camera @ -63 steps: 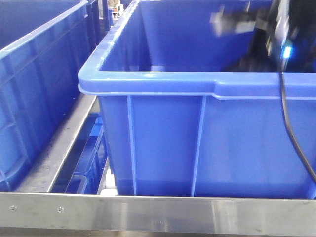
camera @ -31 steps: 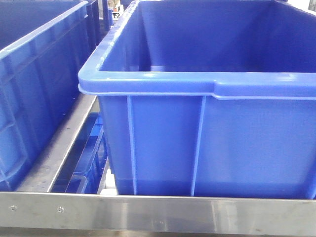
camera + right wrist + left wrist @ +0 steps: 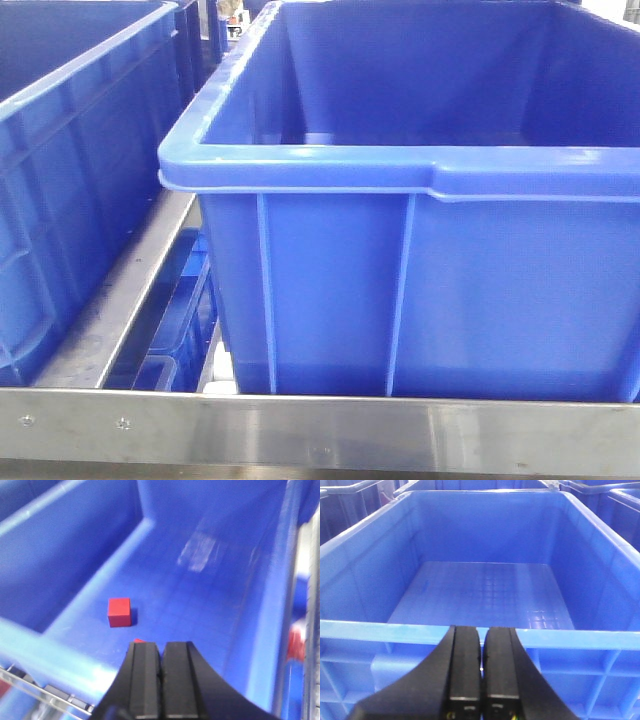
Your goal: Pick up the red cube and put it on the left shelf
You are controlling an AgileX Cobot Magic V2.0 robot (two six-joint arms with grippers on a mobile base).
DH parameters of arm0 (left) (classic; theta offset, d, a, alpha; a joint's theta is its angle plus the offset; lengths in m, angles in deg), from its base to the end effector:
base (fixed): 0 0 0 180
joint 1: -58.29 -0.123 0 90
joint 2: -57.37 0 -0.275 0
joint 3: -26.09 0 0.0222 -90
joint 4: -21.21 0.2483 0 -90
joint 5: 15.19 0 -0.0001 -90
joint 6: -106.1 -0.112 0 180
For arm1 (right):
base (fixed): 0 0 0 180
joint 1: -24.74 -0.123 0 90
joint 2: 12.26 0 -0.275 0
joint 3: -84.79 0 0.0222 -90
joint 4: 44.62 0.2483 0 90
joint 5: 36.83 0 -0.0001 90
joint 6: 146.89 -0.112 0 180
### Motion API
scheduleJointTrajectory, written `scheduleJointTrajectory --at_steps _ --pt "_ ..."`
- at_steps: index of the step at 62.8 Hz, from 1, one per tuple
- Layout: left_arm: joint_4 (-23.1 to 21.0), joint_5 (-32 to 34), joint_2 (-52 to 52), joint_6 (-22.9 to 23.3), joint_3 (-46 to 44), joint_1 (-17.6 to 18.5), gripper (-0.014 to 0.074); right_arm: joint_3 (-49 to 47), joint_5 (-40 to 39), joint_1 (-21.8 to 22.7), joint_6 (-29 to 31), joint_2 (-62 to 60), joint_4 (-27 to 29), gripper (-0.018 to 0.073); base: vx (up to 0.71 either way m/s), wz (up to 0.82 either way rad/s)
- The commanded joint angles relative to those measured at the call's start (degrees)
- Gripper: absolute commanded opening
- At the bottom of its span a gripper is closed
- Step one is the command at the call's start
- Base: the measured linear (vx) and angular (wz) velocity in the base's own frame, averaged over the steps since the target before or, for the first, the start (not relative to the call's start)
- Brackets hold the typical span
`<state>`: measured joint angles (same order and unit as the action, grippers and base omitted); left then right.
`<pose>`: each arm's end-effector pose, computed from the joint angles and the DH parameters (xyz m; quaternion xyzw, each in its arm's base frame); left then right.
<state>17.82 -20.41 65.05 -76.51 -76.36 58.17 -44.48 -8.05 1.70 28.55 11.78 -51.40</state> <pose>0.0851 -0.0004 0.2016 -0.0036 0.7098 -0.0059 0.7044 0.0866 0.0299 0.2957 -0.1487 0.7703 0.0945 0.6128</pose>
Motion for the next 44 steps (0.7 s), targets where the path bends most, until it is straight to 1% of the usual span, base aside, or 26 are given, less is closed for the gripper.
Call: scheduleJointTrajectory --at_steps 1,12,44 --pt "-0.4 4.46 -0.74 0.32 1.36 0.06 0.009 0.98 -5.5 -0.01 0.43 -5.03 -0.78 0.0046 0.0 0.0" --pt "-0.4 4.46 -0.74 0.32 1.36 0.06 0.009 3.19 -5.31 -0.01 0.43 -9.59 -0.78 0.0046 0.0 0.0" --pt "-0.4 4.46 -0.74 0.32 1.36 0.06 0.009 3.19 -5.45 -0.01 0.43 -9.57 -1.3 0.0046 0.0 0.0"
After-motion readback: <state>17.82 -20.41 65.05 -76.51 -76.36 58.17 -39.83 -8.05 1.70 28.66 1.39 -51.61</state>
